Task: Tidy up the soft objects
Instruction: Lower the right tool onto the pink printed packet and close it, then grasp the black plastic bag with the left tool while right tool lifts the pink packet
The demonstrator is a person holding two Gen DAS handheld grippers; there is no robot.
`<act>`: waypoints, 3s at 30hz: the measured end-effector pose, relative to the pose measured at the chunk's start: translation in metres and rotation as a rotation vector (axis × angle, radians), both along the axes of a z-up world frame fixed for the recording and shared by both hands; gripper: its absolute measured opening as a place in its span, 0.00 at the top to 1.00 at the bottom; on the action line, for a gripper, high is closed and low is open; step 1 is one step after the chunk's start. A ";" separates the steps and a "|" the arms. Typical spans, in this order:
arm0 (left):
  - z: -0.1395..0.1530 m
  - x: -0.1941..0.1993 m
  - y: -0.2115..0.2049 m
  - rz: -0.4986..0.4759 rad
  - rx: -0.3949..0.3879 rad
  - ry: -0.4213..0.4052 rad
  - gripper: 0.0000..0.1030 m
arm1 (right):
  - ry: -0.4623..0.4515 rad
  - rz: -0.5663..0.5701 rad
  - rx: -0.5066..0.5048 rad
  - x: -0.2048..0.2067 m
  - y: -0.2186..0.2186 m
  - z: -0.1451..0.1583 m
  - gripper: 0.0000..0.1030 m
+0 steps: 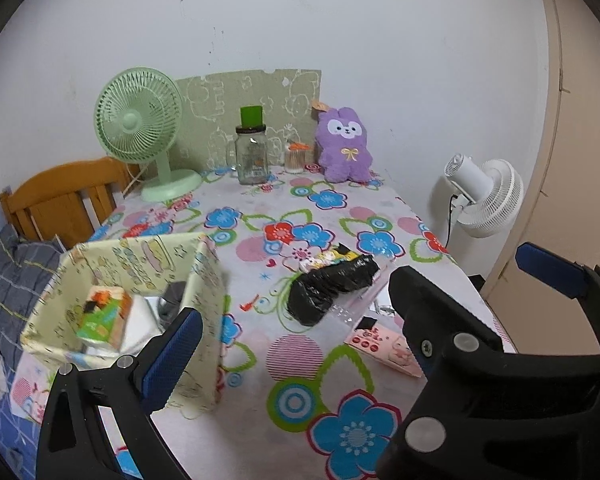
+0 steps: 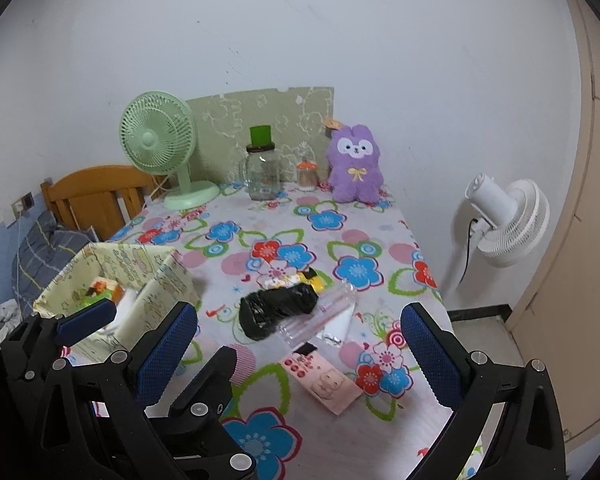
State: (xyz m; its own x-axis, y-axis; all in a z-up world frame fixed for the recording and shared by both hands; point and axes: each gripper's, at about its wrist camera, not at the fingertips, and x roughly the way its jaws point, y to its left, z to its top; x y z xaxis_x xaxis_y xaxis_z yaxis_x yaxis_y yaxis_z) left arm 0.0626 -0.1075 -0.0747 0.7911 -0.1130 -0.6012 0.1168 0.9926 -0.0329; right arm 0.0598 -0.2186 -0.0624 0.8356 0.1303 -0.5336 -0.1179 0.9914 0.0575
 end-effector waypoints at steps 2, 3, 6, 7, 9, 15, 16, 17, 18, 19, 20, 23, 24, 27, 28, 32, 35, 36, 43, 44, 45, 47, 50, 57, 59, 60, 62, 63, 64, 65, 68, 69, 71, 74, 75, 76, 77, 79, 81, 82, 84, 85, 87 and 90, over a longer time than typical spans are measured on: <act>-0.005 0.001 -0.004 0.000 0.000 -0.003 0.01 | 0.014 -0.003 0.010 0.002 -0.004 -0.006 0.00; -0.007 0.001 -0.006 0.002 0.003 -0.003 0.01 | 0.021 -0.006 0.015 0.003 -0.006 -0.010 0.00; -0.015 0.004 -0.011 0.000 0.021 -0.002 0.01 | 0.043 -0.020 0.016 0.007 -0.009 -0.019 0.00; -0.019 0.005 -0.012 -0.002 0.023 0.005 0.01 | 0.050 -0.023 0.019 0.008 -0.010 -0.022 0.00; -0.027 0.009 -0.014 -0.001 0.017 0.032 0.01 | 0.062 -0.031 0.031 0.012 -0.013 -0.028 0.00; -0.042 0.014 -0.019 0.018 0.013 0.058 0.01 | 0.086 -0.032 0.064 0.020 -0.021 -0.045 0.00; -0.046 0.015 -0.021 0.020 0.014 0.065 0.01 | 0.089 -0.033 0.061 0.022 -0.022 -0.047 0.00; -0.048 0.016 -0.022 0.022 0.013 0.070 0.01 | 0.091 -0.032 0.058 0.023 -0.022 -0.049 0.00; -0.050 0.016 -0.022 0.026 0.010 0.075 0.01 | 0.093 -0.030 0.053 0.024 -0.023 -0.052 0.00; -0.053 0.016 -0.023 0.031 0.008 0.082 0.01 | 0.095 -0.030 0.048 0.025 -0.023 -0.054 0.00; -0.056 0.016 -0.024 0.035 0.006 0.088 0.01 | 0.098 -0.028 0.042 0.026 -0.023 -0.057 0.00; -0.064 0.018 -0.026 0.047 0.016 0.102 0.01 | 0.108 -0.025 0.034 0.028 -0.023 -0.064 0.00; -0.067 0.019 -0.027 0.055 0.021 0.108 0.01 | 0.116 -0.025 0.032 0.030 -0.024 -0.068 0.00; -0.077 0.020 -0.026 0.073 0.022 0.132 0.01 | 0.136 -0.020 0.039 0.032 -0.025 -0.076 0.00; -0.080 0.020 -0.025 0.078 0.022 0.139 0.01 | 0.143 -0.019 0.040 0.033 -0.025 -0.079 0.00; -0.092 0.021 -0.024 0.089 0.038 0.160 0.01 | 0.171 -0.015 0.043 0.038 -0.024 -0.091 0.00; -0.099 0.022 -0.023 0.097 0.042 0.176 0.01 | 0.197 -0.009 0.048 0.042 -0.022 -0.100 0.00; -0.101 0.023 -0.022 0.101 0.043 0.179 0.01 | 0.203 -0.007 0.048 0.042 -0.022 -0.102 0.00; -0.106 0.030 -0.023 0.094 0.041 0.189 0.02 | 0.240 -0.001 0.039 0.052 -0.018 -0.114 0.00; -0.106 0.031 -0.022 0.094 0.040 0.192 0.02 | 0.245 -0.001 0.041 0.054 -0.017 -0.115 0.01; -0.107 0.032 -0.022 0.094 0.040 0.195 0.02 | 0.252 0.000 0.041 0.056 -0.017 -0.117 0.02; -0.108 0.035 -0.023 0.096 0.040 0.201 0.02 | 0.262 0.007 0.041 0.060 -0.017 -0.120 0.05; -0.110 0.037 -0.024 0.093 0.041 0.209 0.02 | 0.283 0.020 0.030 0.066 -0.016 -0.125 0.07; -0.113 0.042 -0.028 0.072 0.048 0.230 0.03 | 0.313 0.072 -0.007 0.076 -0.009 -0.132 0.21; -0.113 0.043 -0.028 0.071 0.049 0.232 0.03 | 0.313 0.087 -0.023 0.078 -0.008 -0.132 0.25; -0.113 0.043 -0.029 0.069 0.051 0.232 0.03 | 0.313 0.092 -0.030 0.079 -0.008 -0.132 0.30; -0.113 0.042 -0.030 0.066 0.058 0.231 0.03 | 0.312 0.095 -0.046 0.079 -0.008 -0.131 0.42; -0.112 0.042 -0.032 0.062 0.062 0.230 0.03 | 0.313 0.098 -0.051 0.079 -0.009 -0.131 0.51; -0.113 0.042 -0.033 0.060 0.065 0.231 0.03 | 0.312 0.099 -0.055 0.079 -0.009 -0.130 0.56; -0.112 0.043 -0.034 0.057 0.068 0.233 0.03 | 0.312 0.098 -0.053 0.078 -0.010 -0.130 0.57; -0.112 0.044 -0.036 0.046 0.069 0.242 0.03 | 0.312 0.098 -0.040 0.077 -0.014 -0.130 0.59; -0.111 0.044 -0.038 0.044 0.072 0.240 0.03 | 0.315 0.093 -0.031 0.076 -0.016 -0.129 0.59; -0.109 0.045 -0.040 0.039 0.078 0.231 0.03 | 0.317 0.088 -0.013 0.074 -0.020 -0.128 0.59; -0.103 0.045 -0.043 0.034 0.085 0.211 0.03 | 0.302 0.081 0.000 0.070 -0.025 -0.121 0.59; -0.101 0.047 -0.044 0.035 0.086 0.205 0.03 | 0.292 0.076 0.001 0.068 -0.027 -0.118 0.59; -0.100 0.047 -0.045 0.036 0.085 0.201 0.03 | 0.287 0.072 0.002 0.068 -0.029 -0.116 0.59; -0.097 0.048 -0.046 0.037 0.082 0.195 0.03 | 0.277 0.068 0.004 0.067 -0.031 -0.112 0.59; -0.091 0.050 -0.049 0.036 0.080 0.178 0.03 | 0.261 0.060 0.009 0.067 -0.035 -0.106 0.59; -0.085 0.053 -0.051 0.034 0.077 0.162 0.03 | 0.244 0.053 0.012 0.068 -0.039 -0.100 0.59; -0.083 0.054 -0.052 0.034 0.076 0.157 0.03 | 0.236 0.051 0.014 0.069 -0.041 -0.097 0.59; -0.079 0.058 -0.054 0.036 0.076 0.149 0.03 | 0.223 0.046 0.019 0.071 -0.044 -0.092 0.59; -0.077 0.059 -0.055 0.037 0.075 0.145 0.03 | 0.218 0.043 0.022 0.073 -0.045 -0.090 0.59; -0.075 0.063 -0.057 0.039 0.076 0.141 0.03 | 0.213 0.039 0.027 0.076 -0.047 -0.088 0.59; -0.073 0.071 -0.060 0.036 0.078 0.137 0.06 | 0.209 0.030 0.028 0.081 -0.049 -0.085 0.59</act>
State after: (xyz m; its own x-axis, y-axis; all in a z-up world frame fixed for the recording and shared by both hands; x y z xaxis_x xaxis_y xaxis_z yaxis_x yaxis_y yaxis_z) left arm 0.1331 -0.1679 -0.1477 0.7035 -0.0348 -0.7099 0.0808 0.9962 0.0313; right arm 0.1411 -0.2680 -0.1475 0.7029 0.1705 -0.6906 -0.1301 0.9853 0.1108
